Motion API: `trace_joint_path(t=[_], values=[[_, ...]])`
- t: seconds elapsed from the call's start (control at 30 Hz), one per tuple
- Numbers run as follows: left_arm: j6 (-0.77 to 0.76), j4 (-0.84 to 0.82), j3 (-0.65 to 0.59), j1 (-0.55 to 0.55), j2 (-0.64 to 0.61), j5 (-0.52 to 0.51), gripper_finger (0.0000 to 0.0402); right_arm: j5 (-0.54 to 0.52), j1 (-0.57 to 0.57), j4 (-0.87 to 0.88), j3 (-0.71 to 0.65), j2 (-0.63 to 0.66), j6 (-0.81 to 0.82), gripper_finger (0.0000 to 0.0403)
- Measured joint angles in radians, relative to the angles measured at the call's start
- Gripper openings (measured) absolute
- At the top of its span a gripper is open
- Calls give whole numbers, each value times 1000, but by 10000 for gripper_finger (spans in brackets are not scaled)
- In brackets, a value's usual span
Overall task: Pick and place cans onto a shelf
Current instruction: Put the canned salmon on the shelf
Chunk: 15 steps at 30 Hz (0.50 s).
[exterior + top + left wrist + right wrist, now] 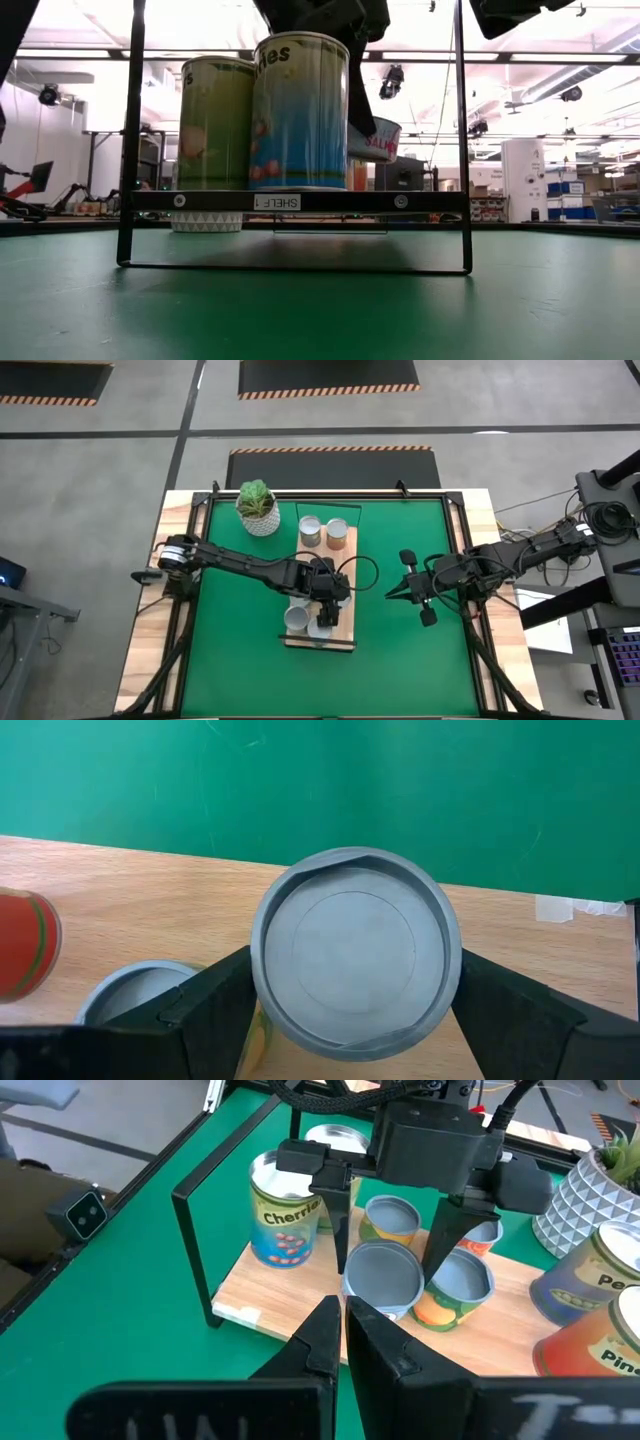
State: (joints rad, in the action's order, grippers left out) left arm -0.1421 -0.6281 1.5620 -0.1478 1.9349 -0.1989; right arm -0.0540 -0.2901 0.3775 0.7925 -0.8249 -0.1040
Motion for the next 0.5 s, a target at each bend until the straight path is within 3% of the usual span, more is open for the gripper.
trace_joint_path(t=[0.5], values=[[21, 1, 0, 0, -2, 0, 323, 0, 0, 0, 0, 0, 12, 11]])
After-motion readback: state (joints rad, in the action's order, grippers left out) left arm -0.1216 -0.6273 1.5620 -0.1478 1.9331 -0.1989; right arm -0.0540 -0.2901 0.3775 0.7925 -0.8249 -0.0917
